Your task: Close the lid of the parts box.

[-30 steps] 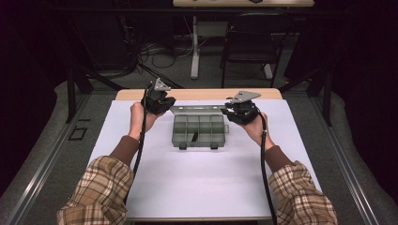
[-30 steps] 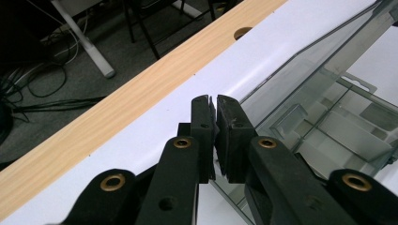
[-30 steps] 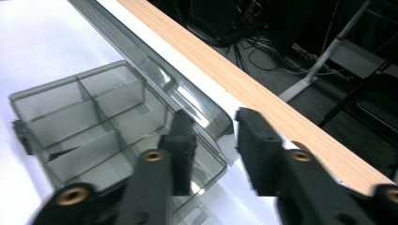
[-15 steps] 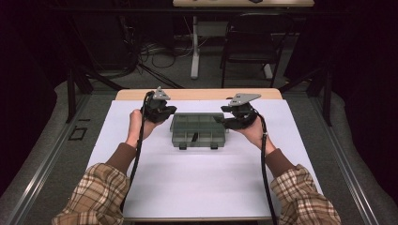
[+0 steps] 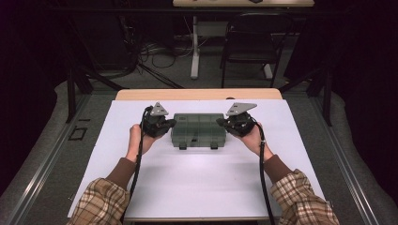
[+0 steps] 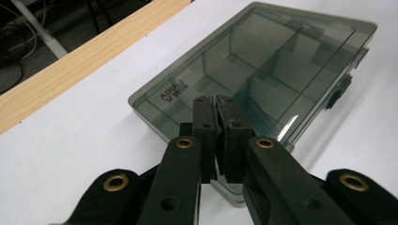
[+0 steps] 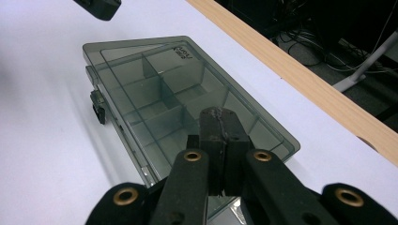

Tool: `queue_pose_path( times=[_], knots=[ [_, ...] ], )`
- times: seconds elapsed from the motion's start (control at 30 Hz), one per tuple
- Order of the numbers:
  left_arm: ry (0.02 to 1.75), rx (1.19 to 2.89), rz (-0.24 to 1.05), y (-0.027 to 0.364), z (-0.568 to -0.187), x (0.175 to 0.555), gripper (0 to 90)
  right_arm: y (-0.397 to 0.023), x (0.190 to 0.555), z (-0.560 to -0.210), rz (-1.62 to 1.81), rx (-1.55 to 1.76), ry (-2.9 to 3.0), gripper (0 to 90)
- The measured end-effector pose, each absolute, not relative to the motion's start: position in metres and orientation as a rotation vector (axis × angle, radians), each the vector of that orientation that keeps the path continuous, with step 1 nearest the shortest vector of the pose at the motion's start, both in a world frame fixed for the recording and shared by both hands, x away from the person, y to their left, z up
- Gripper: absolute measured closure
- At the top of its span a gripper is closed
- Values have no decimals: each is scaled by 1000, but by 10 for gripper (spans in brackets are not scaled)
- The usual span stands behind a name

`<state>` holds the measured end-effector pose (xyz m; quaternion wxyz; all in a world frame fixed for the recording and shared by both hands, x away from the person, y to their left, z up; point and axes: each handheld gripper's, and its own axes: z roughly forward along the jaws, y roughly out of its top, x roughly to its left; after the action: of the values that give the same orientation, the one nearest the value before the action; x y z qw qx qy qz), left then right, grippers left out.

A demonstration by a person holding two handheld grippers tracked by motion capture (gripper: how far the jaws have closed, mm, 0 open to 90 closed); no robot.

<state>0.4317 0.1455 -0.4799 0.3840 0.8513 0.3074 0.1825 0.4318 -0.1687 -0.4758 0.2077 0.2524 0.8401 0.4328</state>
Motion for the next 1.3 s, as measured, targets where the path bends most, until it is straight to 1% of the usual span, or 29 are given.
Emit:
queue_pose_path(
  times=[0.33, 0.9, 1.17, 1.3],
  knots=[
    [769, 2191, 497, 140, -493, 425, 871, -164, 431, -487, 1160, 692, 2374, 900],
    [806, 2214, 447, 145, -512, 429, 872, -158, 430, -507, 1085, 682, 2445, 900],
    [802, 2242, 443, 143, -517, 430, 877, -157, 433, -517, 1049, 686, 2482, 900],
    [800, 2233, 416, 146, -518, 431, 884, -160, 435, -520, 1067, 712, 2491, 900]
  ],
)
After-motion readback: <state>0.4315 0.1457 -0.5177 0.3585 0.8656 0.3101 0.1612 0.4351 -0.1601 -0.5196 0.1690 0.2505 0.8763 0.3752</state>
